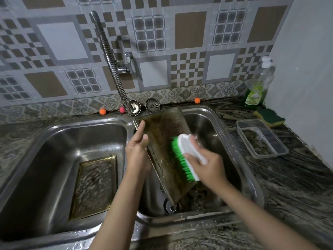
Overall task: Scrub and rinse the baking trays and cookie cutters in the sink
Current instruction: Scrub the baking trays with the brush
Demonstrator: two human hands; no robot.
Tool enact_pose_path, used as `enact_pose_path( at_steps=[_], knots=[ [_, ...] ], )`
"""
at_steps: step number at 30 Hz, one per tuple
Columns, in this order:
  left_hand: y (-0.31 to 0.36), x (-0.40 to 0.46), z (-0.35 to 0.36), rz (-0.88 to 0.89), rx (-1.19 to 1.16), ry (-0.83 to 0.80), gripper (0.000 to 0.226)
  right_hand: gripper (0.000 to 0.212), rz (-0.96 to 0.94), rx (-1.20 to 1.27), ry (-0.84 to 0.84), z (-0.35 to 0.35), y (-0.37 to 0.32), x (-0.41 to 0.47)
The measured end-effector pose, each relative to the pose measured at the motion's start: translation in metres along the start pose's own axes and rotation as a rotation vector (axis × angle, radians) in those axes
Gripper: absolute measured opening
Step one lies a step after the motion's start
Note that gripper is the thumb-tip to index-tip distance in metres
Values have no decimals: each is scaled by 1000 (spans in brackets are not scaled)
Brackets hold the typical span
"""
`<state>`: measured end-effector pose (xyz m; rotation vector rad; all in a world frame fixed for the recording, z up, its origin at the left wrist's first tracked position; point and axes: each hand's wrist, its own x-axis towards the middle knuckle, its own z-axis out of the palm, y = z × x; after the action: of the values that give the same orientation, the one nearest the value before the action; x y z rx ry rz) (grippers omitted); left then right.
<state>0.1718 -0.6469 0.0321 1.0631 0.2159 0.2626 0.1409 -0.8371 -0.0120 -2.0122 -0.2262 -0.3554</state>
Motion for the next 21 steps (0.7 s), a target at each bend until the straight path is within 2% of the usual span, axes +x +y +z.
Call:
enact_pose_path(
  at_steps=[2, 4, 7, 9, 10, 13, 15, 16, 21],
  knots=[
    [4, -3, -1, 7, -13, -23, 47, 60, 89, -64, 114, -14, 16, 15],
    [-1, -7, 5, 34, 37, -42, 46, 60, 94, -16, 170, -7, 3, 16],
    [-5, -6, 7, 48, 92, -18, 46, 58, -71, 47, 25, 24, -29, -25],
    [2, 1, -1, 40, 68, 2, 44, 56, -117, 69, -106, 27, -29, -56],
    [8, 5, -8, 14, 21, 13, 44, 58, -105, 69, -110, 20, -19, -58],
    [19, 8, -21, -21, -68, 21, 43, 61, 42, -8, 45, -4, 18, -31],
    [19, 1, -16, -27, -73, -9, 44, 59, 109, -8, 180, -7, 18, -13],
    [16, -2, -10, -26, -64, -27, 45, 59, 110, 18, 195, 0, 7, -9],
    [8, -4, -14, -4, 90, -56, 43, 54, -74, 162, 1, 53, -57, -54]
  ],
)
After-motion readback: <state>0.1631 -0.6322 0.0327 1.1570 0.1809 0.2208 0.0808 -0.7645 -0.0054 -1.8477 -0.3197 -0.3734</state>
